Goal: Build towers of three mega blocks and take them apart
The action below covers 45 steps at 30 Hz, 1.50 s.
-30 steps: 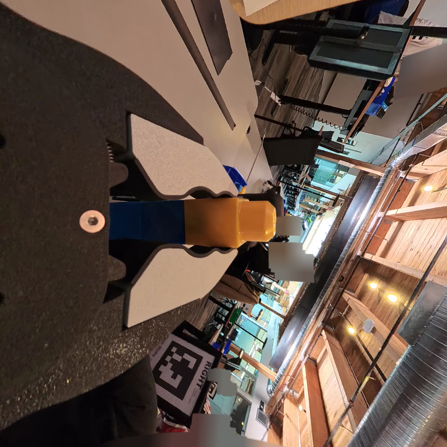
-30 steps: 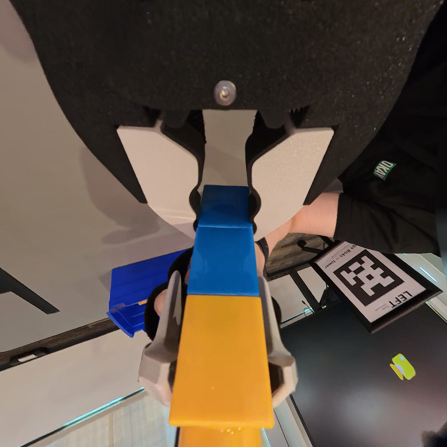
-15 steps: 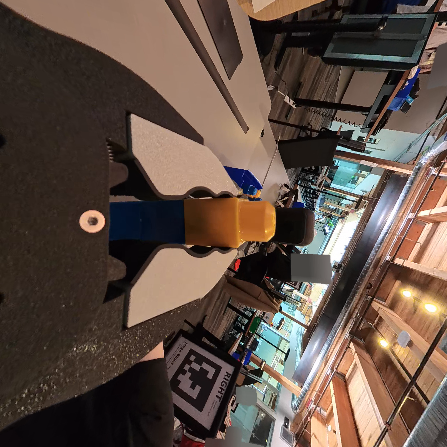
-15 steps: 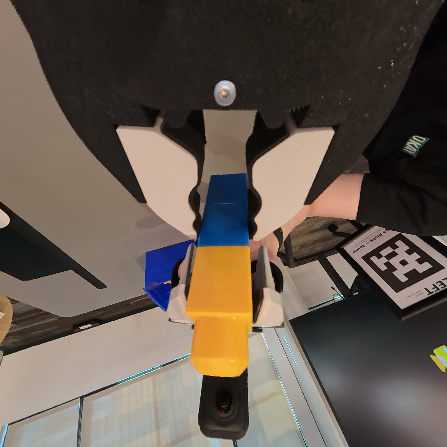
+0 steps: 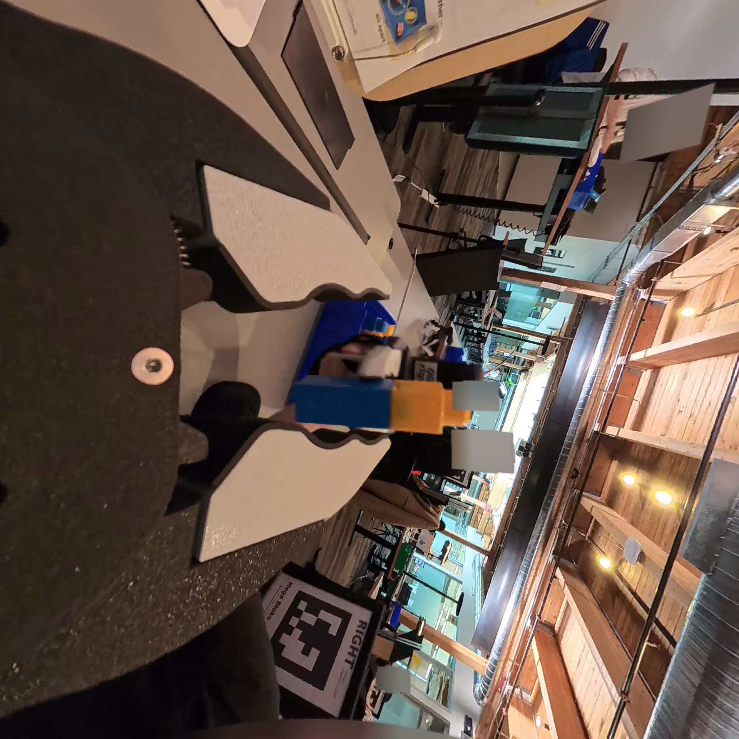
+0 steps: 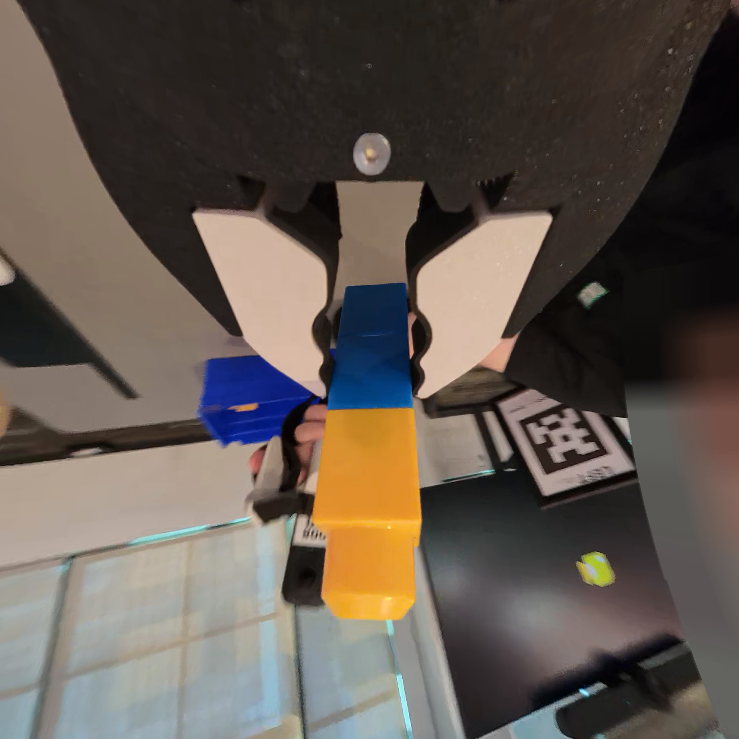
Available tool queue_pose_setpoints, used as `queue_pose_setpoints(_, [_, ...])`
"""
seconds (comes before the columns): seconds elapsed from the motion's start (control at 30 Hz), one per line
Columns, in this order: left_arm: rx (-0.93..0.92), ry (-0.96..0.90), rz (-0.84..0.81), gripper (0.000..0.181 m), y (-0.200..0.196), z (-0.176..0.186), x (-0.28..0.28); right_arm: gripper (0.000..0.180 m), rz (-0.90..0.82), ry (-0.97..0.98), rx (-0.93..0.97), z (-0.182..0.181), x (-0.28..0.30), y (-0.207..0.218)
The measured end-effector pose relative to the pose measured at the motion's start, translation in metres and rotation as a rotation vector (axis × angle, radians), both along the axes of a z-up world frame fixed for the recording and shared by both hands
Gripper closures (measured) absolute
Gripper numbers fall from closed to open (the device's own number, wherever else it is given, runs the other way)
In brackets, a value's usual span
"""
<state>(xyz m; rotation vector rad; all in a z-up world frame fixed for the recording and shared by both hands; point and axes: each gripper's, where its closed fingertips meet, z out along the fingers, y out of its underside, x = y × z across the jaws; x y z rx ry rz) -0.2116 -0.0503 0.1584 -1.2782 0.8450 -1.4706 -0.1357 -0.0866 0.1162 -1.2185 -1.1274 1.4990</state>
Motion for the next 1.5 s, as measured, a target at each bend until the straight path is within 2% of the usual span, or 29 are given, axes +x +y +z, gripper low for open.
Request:
queue_pose_setpoints(0.07, [0.008,-0.013,0.010,0.121,0.001,0.004,-0.006,0.144,-0.171,0.003,0.129,0.031,0.025,-0.008])
queue_pose_setpoints(0.13, [0.011,-0.022,0.020,0.122,0.003,0.006,-0.011,0.144,-0.421,-0.008,0.288,0.059,0.064,-0.015])
queue_pose_setpoints(0.23, [-0.006,-0.044,0.007,0.123,0.004,0.007,-0.014,0.144,-0.796,-0.070,0.403,0.079,0.149,-0.021])
queue_pose_setpoints(0.33, [-0.012,-0.057,-0.008,0.124,0.002,0.009,-0.014,0.144,-1.109,-0.178,0.337,0.059,0.252,-0.020])
queue_pose_setpoints(0.47, [0.008,-0.042,-0.016,0.125,-0.003,0.011,-0.009,0.144,-1.391,-0.268,0.121,-0.018,0.367,-0.028])
queue_pose_setpoints(0.63, [0.016,-0.044,-0.027,0.125,-0.009,0.014,-0.005,0.143,-1.524,-0.287,-0.089,-0.112,0.428,-0.043])
queue_pose_setpoints(0.73, [0.022,-0.043,-0.035,0.126,-0.013,0.016,-0.001,0.143,-1.703,-0.275,-0.202,-0.140,0.468,-0.044])
queue_pose_setpoints(0.83, [0.034,-0.027,-0.040,0.126,-0.017,0.016,0.006,0.143,-1.776,-0.308,-0.307,-0.159,0.487,-0.034])
queue_pose_setpoints(1.07, [0.054,0.021,-0.072,0.127,-0.028,0.011,0.022,0.143,-1.804,-0.479,-0.415,-0.183,0.500,-0.003])
queue_pose_setpoints(1.37, [0.057,0.016,-0.076,0.128,-0.029,0.012,0.020,0.143,-1.849,-0.536,-0.436,-0.211,0.508,0.021])
queue_pose_setpoints(1.5, [0.044,-0.012,-0.081,0.128,-0.026,0.016,0.014,0.143,-1.837,-0.522,-0.407,-0.211,0.509,0.028])
